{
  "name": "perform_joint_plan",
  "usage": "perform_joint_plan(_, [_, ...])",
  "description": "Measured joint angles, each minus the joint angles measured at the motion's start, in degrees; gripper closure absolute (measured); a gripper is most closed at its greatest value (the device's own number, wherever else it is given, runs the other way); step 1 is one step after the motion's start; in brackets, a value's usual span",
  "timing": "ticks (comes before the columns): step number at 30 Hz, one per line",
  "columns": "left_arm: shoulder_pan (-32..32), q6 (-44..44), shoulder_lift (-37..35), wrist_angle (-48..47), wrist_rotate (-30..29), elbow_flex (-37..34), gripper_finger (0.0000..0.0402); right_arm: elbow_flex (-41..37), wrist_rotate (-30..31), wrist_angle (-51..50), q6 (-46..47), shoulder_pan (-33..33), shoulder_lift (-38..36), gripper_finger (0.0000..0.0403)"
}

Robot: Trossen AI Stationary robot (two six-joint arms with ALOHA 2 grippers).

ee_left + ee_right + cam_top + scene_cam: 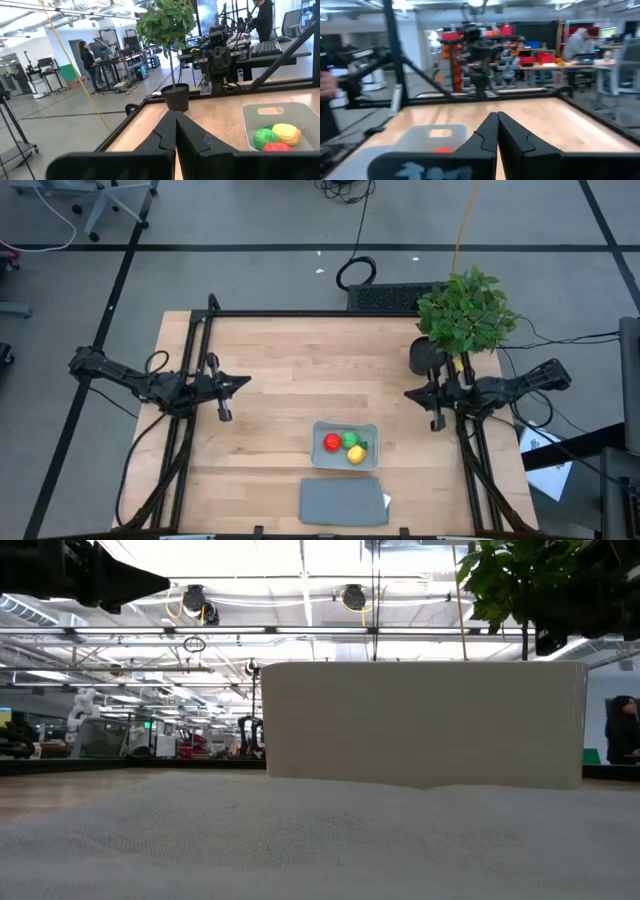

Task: Pick and placing Produce into tupperware
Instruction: Return to Home Position

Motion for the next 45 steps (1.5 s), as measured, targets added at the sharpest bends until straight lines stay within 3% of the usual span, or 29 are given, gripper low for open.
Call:
perform_joint_plan(5, [0.02,0.25,-0.01,0.13,-0.03,0.00,0.0400,0.87,-1.30,-1.74,0.50,-5.34,0.00,0.0403])
perform_joint_plan(15, [0.74,-0.63,-0.73,-2.04,-2.95,0.00,0.0401,1.08,-12.64,-0.97,4.22,-14.08,-0.04,0.0403])
perform_joint_plan(19, [-0.19,-1.13,-5.23,-4.96,-2.94,0.00,0.0401,1.12,-15.58,3.86,2.96,-14.25,-0.54,0.0403])
perform_joint_plan(27, [-1.40,-0.24,-17.70,-13.60,-2.54,0.00,0.0401,1.12,-15.62,1.09,1.96,-14.22,-1.66,0.0403])
perform_joint_plan(32, [-0.66,0.10,-20.50,-19.33,-2.24,0.02,0.0401,1.12,-15.62,0.86,0.08,-14.25,-1.64,0.0403])
perform_joint_plan(37, [2.58,1.84,-19.32,-19.84,8.73,0.02,0.0401,1.14,-15.63,-0.95,-0.71,-14.25,-1.60,0.0403])
perform_joint_plan(42, [7.35,1.02,-18.80,-19.65,12.21,0.02,0.0401,1.14,-16.60,-0.34,-0.73,-14.25,-1.53,0.0403])
perform_joint_plan(45, [10.58,-0.23,-18.80,-19.33,17.23,0.02,0.0401,1.16,-17.15,-0.26,-0.78,-14.25,-1.53,0.0403])
